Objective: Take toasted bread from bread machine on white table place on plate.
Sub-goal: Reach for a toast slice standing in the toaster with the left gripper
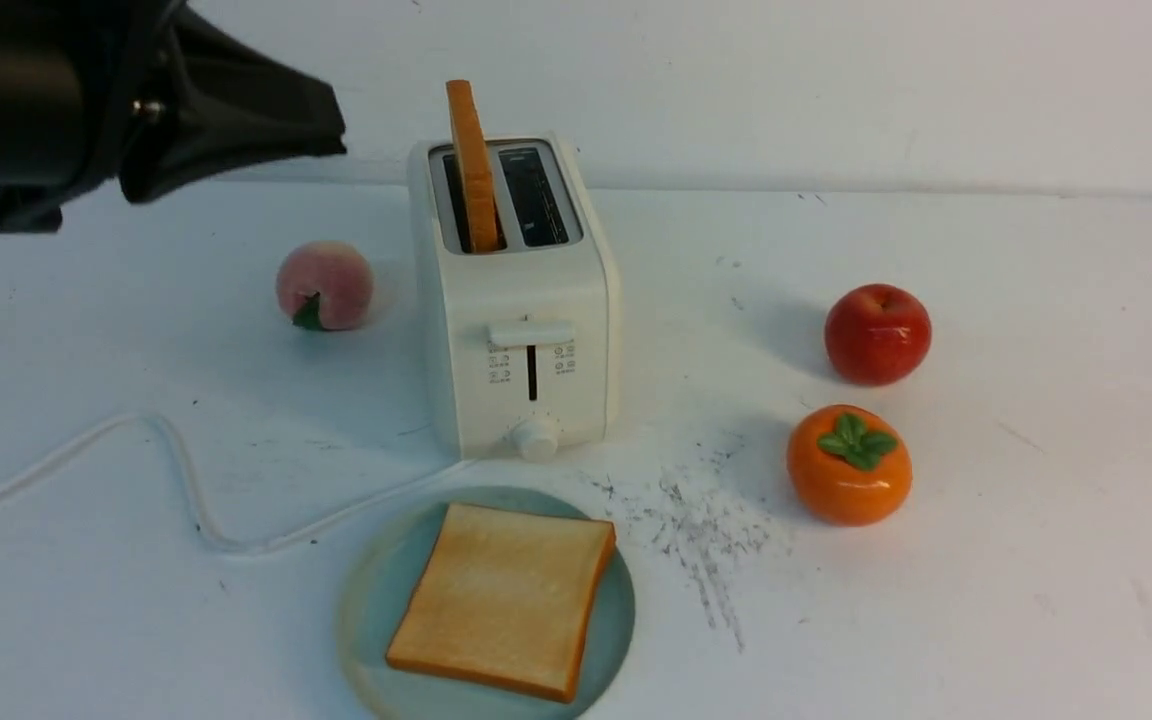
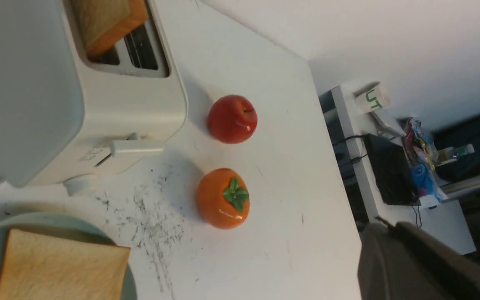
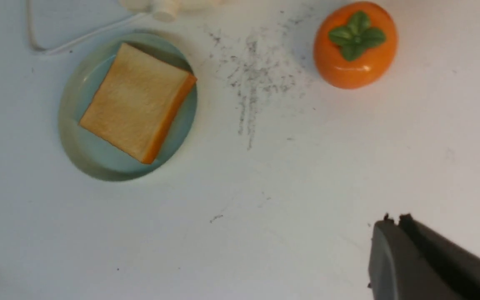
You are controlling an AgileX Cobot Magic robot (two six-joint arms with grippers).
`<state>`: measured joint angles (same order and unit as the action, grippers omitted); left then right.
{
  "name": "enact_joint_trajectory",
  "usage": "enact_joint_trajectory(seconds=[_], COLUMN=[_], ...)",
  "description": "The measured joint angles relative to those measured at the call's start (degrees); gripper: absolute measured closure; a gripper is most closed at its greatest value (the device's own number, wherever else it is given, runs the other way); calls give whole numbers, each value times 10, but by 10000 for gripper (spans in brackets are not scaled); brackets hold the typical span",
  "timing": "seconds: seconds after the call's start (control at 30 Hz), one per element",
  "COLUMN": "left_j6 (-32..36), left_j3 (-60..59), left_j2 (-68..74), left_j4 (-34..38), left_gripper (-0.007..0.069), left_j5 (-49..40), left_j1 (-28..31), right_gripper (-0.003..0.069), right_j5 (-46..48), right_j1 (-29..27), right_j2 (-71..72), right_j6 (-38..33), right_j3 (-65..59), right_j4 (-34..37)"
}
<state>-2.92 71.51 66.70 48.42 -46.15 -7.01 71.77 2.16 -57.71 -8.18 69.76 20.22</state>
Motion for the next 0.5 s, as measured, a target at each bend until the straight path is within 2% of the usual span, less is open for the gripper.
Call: enact_joint_trajectory(seconds=[0.07,0.1,0.17,0.2,0.33,0.5], left_j6=[-23,-63,-81,-103,-152,-253], left_j3=[13,34,48,75,175,330], left_j2=[10,32,48,76,178,300], left_j4=[-27,-77,-104,-149,-280,-465], left_gripper=[638,638,638,638,638,638], left_j5=[-1,-2,-5,-13,-73,-178], left_j1=[-13,-44,-66,-108,-203,-248], right_gripper=[664,663,662,663,659,656], right_j5=[1,1,-1,-10,-63,-99], right_j1=[0,0,0,0,0,0], right_j2=[21,48,60,75,97,97], right_j6=[25,50,61,72,86,90], right_j3=[-15,-38,-51,-70,-112,-137], right_j4=[-23,-48,-62,-76,-85,-90])
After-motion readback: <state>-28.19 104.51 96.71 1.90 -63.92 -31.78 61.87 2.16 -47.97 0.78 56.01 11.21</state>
